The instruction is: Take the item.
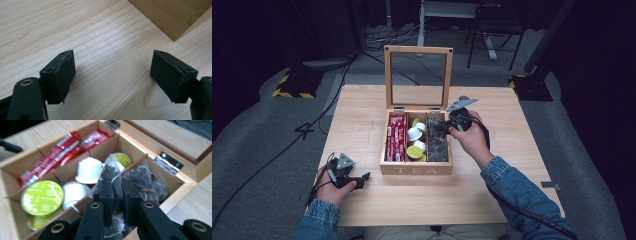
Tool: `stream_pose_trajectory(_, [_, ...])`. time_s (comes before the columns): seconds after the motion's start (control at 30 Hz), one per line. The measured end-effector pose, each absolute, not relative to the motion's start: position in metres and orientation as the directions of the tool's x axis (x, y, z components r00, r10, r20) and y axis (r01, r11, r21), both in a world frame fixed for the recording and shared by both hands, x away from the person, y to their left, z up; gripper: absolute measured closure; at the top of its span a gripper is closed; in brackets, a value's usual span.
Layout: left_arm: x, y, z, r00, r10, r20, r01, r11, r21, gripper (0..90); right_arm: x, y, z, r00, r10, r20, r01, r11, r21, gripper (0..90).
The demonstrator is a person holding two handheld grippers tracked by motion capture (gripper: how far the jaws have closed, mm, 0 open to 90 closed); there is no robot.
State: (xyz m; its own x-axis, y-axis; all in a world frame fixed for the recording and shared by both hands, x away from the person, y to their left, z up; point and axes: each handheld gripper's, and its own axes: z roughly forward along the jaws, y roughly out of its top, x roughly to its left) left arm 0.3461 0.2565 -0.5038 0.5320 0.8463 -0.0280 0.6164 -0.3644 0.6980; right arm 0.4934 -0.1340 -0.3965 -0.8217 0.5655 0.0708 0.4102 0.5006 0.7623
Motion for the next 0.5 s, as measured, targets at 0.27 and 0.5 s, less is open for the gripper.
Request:
stream_pose_trajectory(0.27, [0.347, 0.257, -0.504, 0.541, 0.841, -0.029, 0.612, -0.370, 0.699, 20.8, 0.485, -0.147, -0.383, -0.838, 0.538, 0.090, 0.380, 0.458, 0.804, 80.5])
stream_pose_trajectory(0.5, [0.348, 0.258, -0.504, 0.543, 0.839, -0.030, 0.612, -0.371, 0.698, 20.7, 0.479, -0.163, -0.371, -0.835, 0.542, 0.098, 0.370, 0.421, 0.829, 80.5])
